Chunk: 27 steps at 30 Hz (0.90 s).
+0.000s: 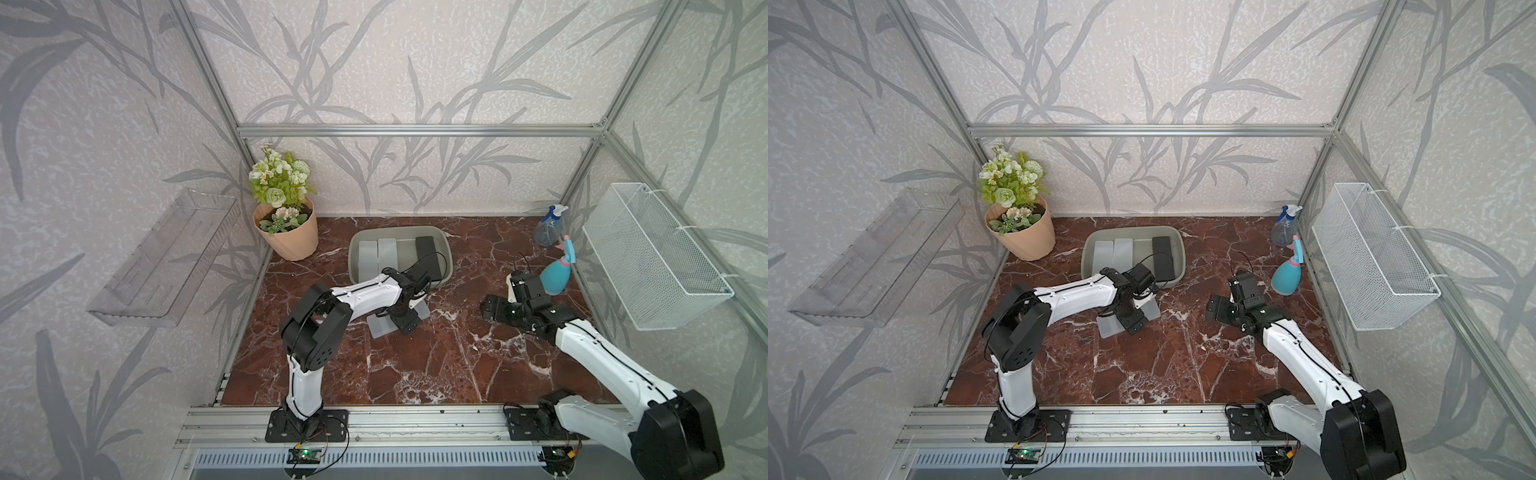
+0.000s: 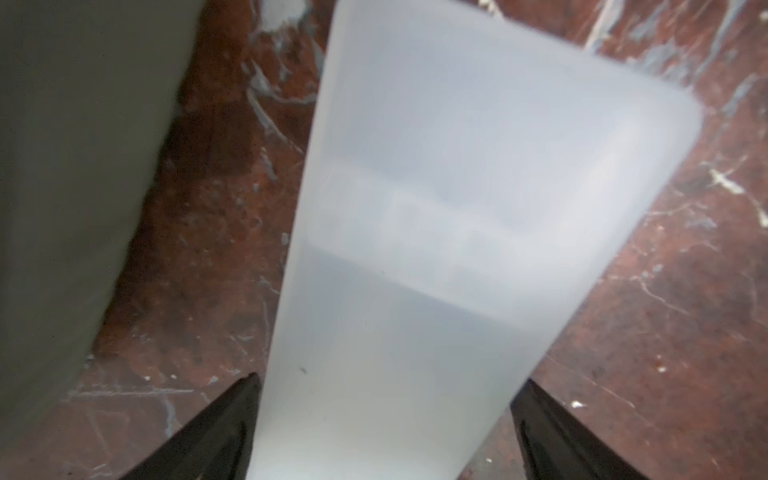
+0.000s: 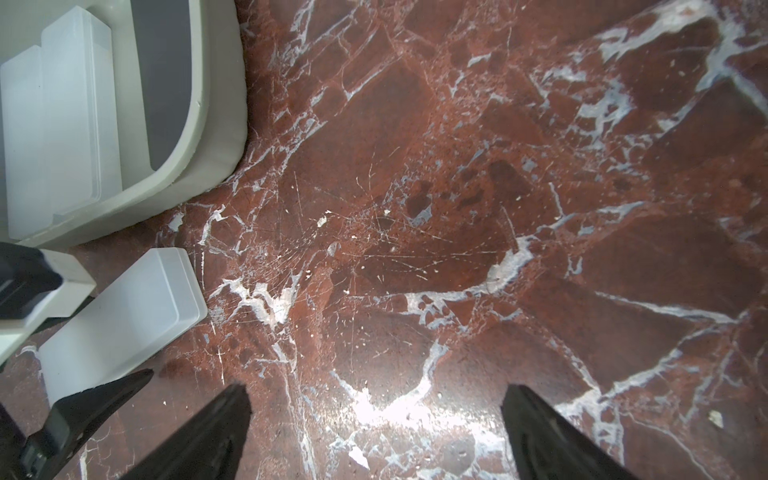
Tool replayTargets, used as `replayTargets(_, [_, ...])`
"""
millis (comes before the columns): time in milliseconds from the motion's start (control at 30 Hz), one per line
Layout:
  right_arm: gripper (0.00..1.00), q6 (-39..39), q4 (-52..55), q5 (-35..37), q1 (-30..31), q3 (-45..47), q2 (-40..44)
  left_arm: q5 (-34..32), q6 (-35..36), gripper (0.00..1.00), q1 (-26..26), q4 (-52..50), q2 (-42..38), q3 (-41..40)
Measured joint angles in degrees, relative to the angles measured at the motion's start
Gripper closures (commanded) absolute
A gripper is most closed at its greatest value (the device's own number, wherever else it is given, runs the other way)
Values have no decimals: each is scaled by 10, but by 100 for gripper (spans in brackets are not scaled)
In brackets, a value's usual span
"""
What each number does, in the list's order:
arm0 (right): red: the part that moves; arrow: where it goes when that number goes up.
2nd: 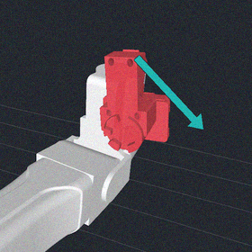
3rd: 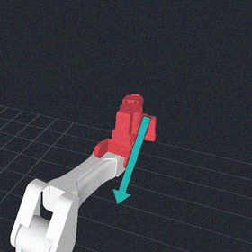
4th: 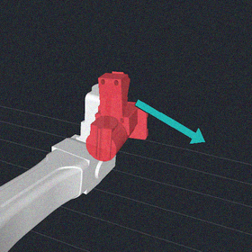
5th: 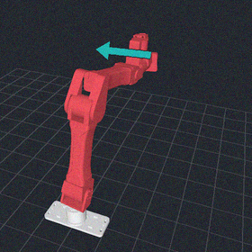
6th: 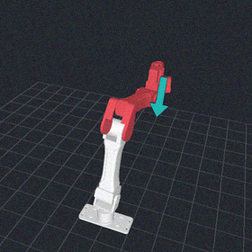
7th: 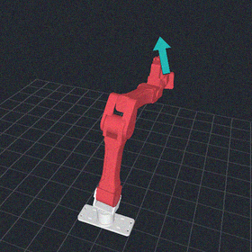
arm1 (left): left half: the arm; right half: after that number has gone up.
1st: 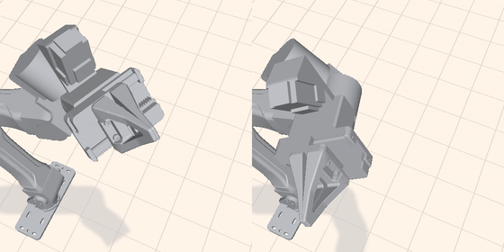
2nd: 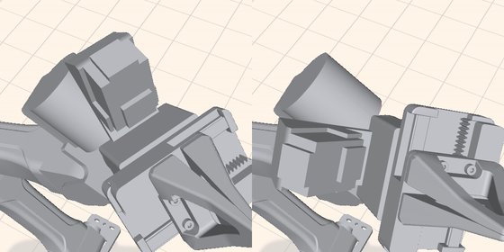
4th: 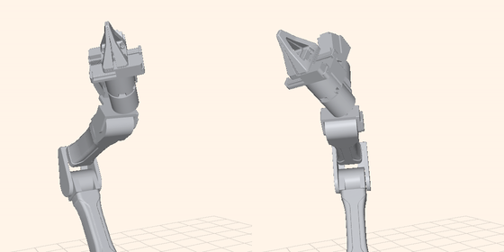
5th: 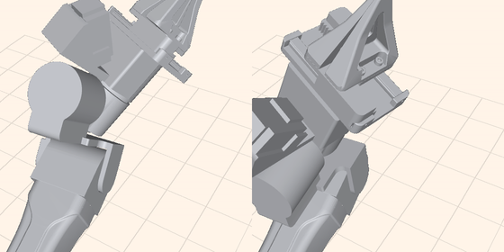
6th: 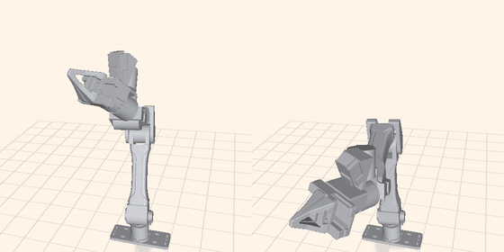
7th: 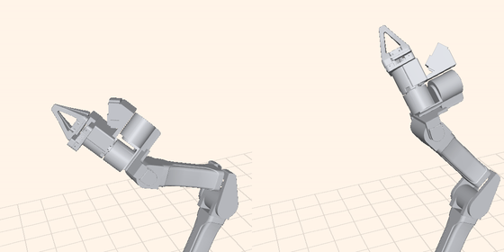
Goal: Put the pencil case into the storage box
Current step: Pick up the pencil case from the center of the board.
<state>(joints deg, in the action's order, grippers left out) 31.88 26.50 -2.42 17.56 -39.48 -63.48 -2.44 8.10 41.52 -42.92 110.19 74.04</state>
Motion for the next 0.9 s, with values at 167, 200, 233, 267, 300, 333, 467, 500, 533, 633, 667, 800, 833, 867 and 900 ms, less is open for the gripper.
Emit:
replayTargets(167, [1, 0, 6, 0, 0, 0, 0, 11, 3, 37, 0, -10, 7, 10])
replayTargets(200, [1, 0, 7, 0, 0, 0, 0, 13, 4, 40, 0, -14, 7, 14])
replayTargets(233, [1, -1, 8, 0, 0, 0, 0, 15, 0, 41, 0, -18, 7, 17])
replayTargets(267, [1, -2, 8, 0, 0, 0, 1, 17, -3, 43, 0, -22, 7, 22])
replayTargets(300, [1, -3, 9, 0, 0, 0, 1, 19, -8, 44, 0, -28, 7, 29])
replayTargets(333, [1, -3, 10, 0, 0, 0, 2, 20, -13, 45, 0, -33, 7, 35])
replayTargets(467, [1, -6, 15, 0, 0, 0, 12, 24, -53, 45, 0, -60, 4, 83])
replayTargets(500, [1, -7, 17, 0, 0, 0, 16, 23, -64, 45, 0, -70, 1, 97])
replayTargets(533, [1, -7, 18, 0, -1, 0, 21, 23, -75, 44, 0, -78, -2, 111])
replayTargets(633, [1, -9, 20, -1, -1, 2, 32, 13, -114, 43, 1, -101, -5, 185])
replayTargets(667, [1, -10, 20, -2, -1, 3, 35, 3, -129, 43, 0, -113, -1, 224])
replayTargets(800, [1, -17, 21, -7, -1, 5, 37, -28, -169, 43, -7, -143, 63, 439])
replayTargets(833, [1, -18, 21, -8, -2, 5, 37, -32, -175, 42, -10, -139, 81, 480])
replayTargets(867, [1, -19, 21, -9, -3, 5, 37, -37, -187, 42, -15, -138, 101, 521])
replayTargets(900, [1, -20, 22, -11, -4, 5, 37, -43, -200, 42, -21, -137, 123, 559])
